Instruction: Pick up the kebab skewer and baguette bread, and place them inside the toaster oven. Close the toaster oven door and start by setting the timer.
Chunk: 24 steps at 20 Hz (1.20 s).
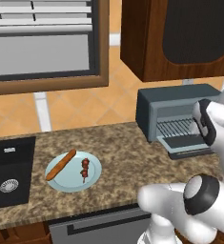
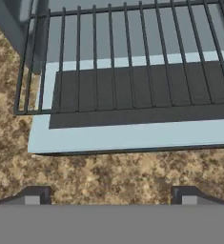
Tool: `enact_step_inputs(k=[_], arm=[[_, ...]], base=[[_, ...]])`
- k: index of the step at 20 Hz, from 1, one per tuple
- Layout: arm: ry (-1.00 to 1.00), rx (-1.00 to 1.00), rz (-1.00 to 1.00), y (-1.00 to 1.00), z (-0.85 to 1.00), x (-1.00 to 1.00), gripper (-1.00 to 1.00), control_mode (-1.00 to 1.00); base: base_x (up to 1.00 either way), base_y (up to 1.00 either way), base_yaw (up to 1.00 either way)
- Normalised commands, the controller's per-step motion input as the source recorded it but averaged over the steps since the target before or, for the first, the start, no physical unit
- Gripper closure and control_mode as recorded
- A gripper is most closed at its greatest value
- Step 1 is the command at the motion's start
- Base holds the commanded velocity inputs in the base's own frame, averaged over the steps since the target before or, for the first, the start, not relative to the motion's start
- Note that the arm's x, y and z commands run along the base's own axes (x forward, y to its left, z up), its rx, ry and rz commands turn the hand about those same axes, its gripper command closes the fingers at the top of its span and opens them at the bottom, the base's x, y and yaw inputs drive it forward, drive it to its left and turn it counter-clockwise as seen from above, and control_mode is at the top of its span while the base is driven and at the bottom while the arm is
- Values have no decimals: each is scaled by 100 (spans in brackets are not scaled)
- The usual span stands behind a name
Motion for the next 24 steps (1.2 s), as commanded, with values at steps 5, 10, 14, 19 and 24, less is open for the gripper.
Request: enact_step_inputs(k=[5, 10, 14, 19, 24], arm=[[2, -3, -1, 100, 19, -49, -100, -100], [4, -7, -6, 100, 20, -24, -100, -100], [9, -3, -6, 100, 25, -11, -100, -100], [13, -4, -5, 100, 12, 0, -100, -100], [9, -1, -10, 100, 1, 1, -100, -100]], base=[[0, 0, 0], [0, 0, 0], [0, 0, 0], [0, 0, 0], [0, 0, 0]])
